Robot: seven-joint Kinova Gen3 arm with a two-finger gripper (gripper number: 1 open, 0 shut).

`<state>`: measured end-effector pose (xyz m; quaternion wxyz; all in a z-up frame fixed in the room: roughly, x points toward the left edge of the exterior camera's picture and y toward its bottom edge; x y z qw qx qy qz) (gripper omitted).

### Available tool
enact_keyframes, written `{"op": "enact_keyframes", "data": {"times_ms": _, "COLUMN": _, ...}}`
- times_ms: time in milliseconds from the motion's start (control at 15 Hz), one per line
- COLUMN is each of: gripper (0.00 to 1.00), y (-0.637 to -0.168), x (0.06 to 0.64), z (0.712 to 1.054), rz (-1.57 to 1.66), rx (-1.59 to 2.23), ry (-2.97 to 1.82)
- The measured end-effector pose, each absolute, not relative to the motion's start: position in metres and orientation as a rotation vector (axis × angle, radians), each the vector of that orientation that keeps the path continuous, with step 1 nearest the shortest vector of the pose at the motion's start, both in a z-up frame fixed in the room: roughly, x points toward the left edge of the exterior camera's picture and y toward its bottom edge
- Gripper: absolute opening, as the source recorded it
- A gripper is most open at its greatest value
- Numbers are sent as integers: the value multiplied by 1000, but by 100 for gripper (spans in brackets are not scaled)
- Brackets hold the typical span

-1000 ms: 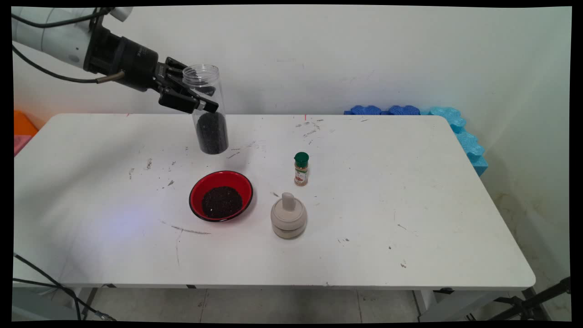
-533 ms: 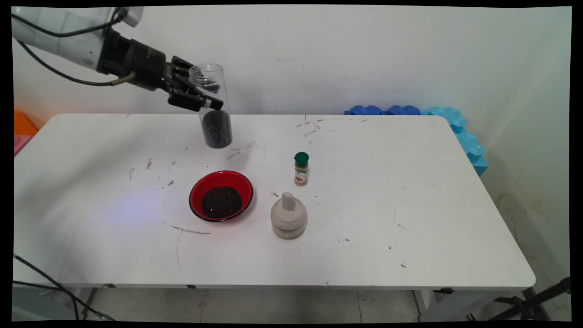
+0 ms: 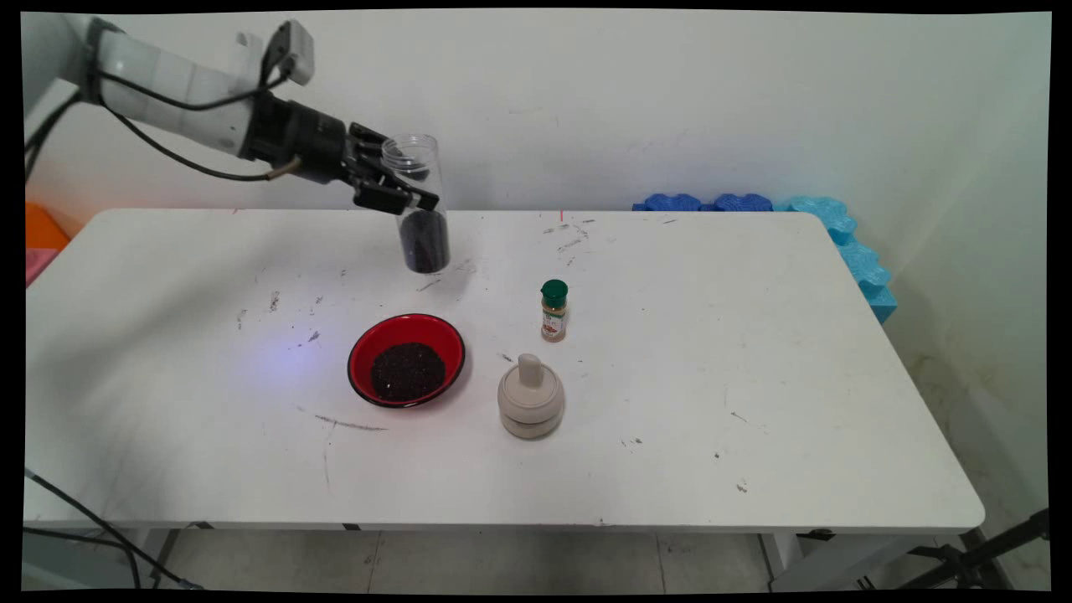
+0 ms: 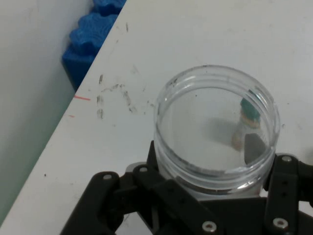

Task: Place the picked object on the table

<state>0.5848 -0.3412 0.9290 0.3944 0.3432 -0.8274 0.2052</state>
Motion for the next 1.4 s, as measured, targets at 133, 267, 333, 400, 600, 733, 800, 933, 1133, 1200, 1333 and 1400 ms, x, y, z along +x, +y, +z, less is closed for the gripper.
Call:
{"op": "enact_keyframes", "data": {"times_ms": 133, "gripper": 0, "y": -349, "x": 585, "z": 914, "rz": 523, "rx": 886, "ry": -2092}}
{"op": "enact_keyframes", "data": {"times_ms": 267, "gripper": 0, "y": -356, "x": 586, "z": 901, "rz": 524, "rx": 898, "ry": -2088}}
{"op": "enact_keyframes", "data": {"times_ms": 333, "gripper": 0, "y": -358, "x": 586, "z": 895, "rz": 523, "rx": 905, "ry": -2087}}
{"op": "enact_keyframes", "data": {"times_ms": 400, "gripper": 0, "y": -361, "x": 587, "z": 889, "rz": 522, "rx": 911, "ry": -2087}}
{"op": "enact_keyframes", "data": {"times_ms": 600, "gripper": 0, "y": -367, "x": 589, "z": 873, "rz": 516, "rx": 929, "ry": -2088}}
{"op": "enact_keyframes", "data": {"times_ms": 733, "gripper": 0, "y": -369, "x": 590, "z": 865, "rz": 513, "rx": 938, "ry": -2090}}
{"op": "enact_keyframes", "data": {"times_ms": 800, "gripper": 0, "y": -370, "x": 590, "z": 861, "rz": 511, "rx": 942, "ry": -2091}}
{"op": "enact_keyframes", "data": {"times_ms": 933, "gripper": 0, "y": -372, "x": 591, "z": 854, "rz": 508, "rx": 950, "ry": -2093}}
{"op": "enact_keyframes", "data": {"times_ms": 1133, "gripper": 0, "y": -373, "x": 591, "z": 844, "rz": 504, "rx": 962, "ry": -2095}}
{"op": "enact_keyframes", "data": {"times_ms": 1200, "gripper": 0, "y": -374, "x": 592, "z": 842, "rz": 503, "rx": 965, "ry": -2095}}
{"op": "enact_keyframes", "data": {"times_ms": 1333, "gripper": 0, "y": -375, "x": 592, "z": 838, "rz": 502, "rx": 971, "ry": -2095}}
{"op": "enact_keyframes", "data": {"times_ms": 1400, "gripper": 0, "y": -375, "x": 592, "z": 836, "rz": 501, "rx": 975, "ry": -2095}}
